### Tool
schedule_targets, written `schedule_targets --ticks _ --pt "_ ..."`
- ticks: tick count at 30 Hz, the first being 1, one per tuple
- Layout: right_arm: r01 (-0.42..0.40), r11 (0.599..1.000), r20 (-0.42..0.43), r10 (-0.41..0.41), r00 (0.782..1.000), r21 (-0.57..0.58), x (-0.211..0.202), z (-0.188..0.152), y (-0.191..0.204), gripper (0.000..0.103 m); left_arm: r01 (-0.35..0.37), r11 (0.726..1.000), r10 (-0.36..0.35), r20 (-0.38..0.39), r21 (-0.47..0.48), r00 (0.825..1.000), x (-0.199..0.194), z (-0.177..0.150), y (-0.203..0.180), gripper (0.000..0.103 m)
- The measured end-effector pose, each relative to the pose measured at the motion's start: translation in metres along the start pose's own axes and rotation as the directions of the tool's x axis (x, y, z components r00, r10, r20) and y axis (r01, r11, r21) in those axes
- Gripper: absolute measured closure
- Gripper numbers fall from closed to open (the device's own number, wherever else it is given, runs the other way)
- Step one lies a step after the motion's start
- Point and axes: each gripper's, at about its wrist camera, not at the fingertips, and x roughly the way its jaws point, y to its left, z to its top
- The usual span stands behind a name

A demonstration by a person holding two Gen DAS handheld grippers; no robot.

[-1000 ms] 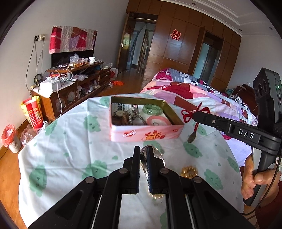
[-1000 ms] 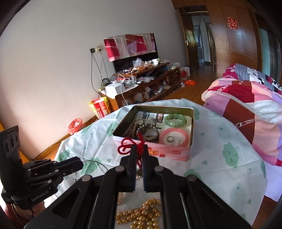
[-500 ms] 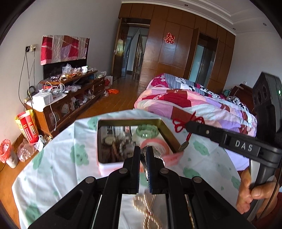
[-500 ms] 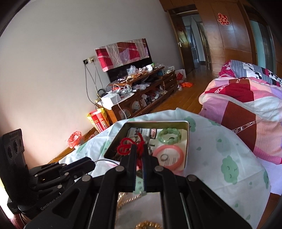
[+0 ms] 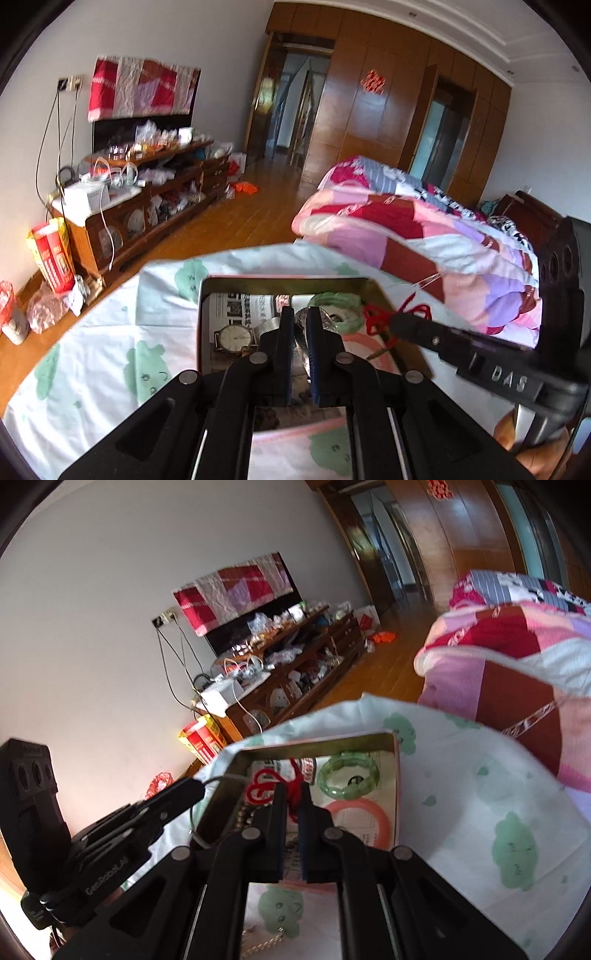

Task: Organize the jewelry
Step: 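Carry bangle with left tool while right tool carries red charm to the tin, then open both tools, releasing the bangle and red charm into the tin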

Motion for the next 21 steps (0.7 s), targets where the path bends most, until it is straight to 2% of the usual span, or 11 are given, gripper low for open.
schedule_targets --ticks 5,8,12,14,16,17,18,19,21 --pt "0.016 0.999 -0.066 -0.014 0.998 0.04 0.026 -0.009 -0.016 0.095 -0.053 0.998 0.052 -0.068 -0.015 0.996 0.026 -0.008 0.008 0.097" --pt "0.049 0.999 -0.06 -0.048 0.997 0.016 0.029 -0.01 -0.017 0.094 -0.076 0.997 0.073 -0.08 -0.028 0.994 0.031 -0.009 0.012 0.097" --pt "0.072 0.997 -0.032 -0.073 0.997 -0.014 0.032 -0.01 -0.018 0.091 -0.155 0.988 0.155 -0.072 0.004 0.985 0.033 -0.014 0.009 0.097" --pt "0.07 0.997 -0.03 -0.07 0.997 -0.013 0.031 -0.011 -0.019 0.083 -0.196 0.98 0.197 -0.08 0.015 0.977 0.036 -0.015 0.011 0.097" --pt "0.075 0.997 -0.014 -0.075 0.997 -0.021 0.027 -0.012 -0.016 0.059 -0.214 0.977 0.215 -0.086 0.026 0.973 0.039 -0.016 0.01 0.097" --pt "0.092 0.995 0.006 -0.092 0.996 -0.029 0.024 -0.013 -0.015 0.037 -0.218 0.975 0.22 -0.09 0.031 0.971 0.04 -0.016 0.011 0.097" --pt "0.104 0.994 0.026 -0.104 0.994 -0.034 0.022 -0.011 -0.014 0.023 -0.215 0.976 0.217 -0.095 0.033 0.972 0.04 -0.016 0.01 0.097" --pt "0.115 0.992 0.056 -0.113 0.992 -0.043 0.016 -0.011 -0.012 0.022 -0.21 0.977 0.212 -0.098 0.032 0.972 0.041 -0.016 0.011 0.096" --pt "0.127 0.99 0.101 -0.121 0.987 -0.058 0.008 -0.009 -0.009 0.022 -0.208 0.978 0.209 -0.1 0.024 0.973 0.041 -0.016 0.013 0.087"
